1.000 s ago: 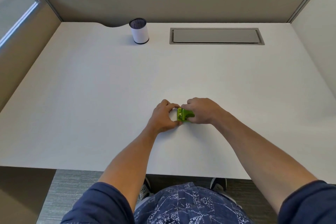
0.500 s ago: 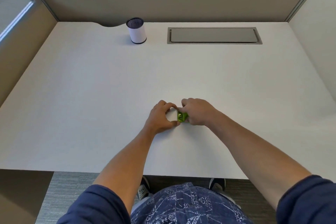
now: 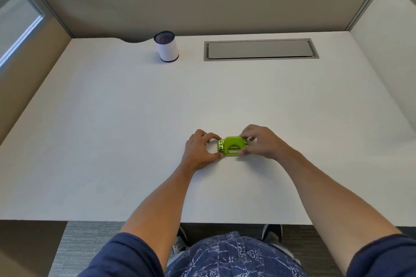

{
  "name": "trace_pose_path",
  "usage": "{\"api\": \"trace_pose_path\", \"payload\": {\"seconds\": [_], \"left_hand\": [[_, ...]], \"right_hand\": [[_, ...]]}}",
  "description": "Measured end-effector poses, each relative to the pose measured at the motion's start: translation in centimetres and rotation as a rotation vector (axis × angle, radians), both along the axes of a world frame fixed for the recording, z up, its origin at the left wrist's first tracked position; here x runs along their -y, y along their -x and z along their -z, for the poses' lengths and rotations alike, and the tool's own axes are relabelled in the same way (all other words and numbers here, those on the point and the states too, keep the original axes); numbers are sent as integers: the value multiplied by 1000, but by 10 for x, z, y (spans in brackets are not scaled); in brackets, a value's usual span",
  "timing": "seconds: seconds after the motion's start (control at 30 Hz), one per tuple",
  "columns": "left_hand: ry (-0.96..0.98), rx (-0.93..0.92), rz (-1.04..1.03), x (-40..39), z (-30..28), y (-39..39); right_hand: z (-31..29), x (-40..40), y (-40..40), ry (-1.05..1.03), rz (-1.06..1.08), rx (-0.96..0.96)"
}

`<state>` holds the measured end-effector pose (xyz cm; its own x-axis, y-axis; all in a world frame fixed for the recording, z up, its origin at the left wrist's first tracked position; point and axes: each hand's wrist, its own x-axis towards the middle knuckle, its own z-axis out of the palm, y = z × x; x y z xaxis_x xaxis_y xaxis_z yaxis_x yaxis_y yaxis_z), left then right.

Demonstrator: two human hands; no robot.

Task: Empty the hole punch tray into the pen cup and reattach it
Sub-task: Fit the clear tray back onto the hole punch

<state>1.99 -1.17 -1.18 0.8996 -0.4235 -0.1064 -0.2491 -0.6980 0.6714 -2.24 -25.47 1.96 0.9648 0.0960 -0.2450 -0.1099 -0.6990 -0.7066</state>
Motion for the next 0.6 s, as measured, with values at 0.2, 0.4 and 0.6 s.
{"api": "trace_pose_path", "payload": {"seconds": [0.2, 0.4, 0.6], "left_hand": [[-9, 0, 10, 1, -1, -3], [-32, -5, 16, 1, -1, -3], [-41, -16, 34, -1, -2, -3]], "right_hand": [[2, 2, -1, 22, 16, -36], [5, 3, 0, 51, 10, -19], [-1, 9, -2, 137, -92, -61]]}}
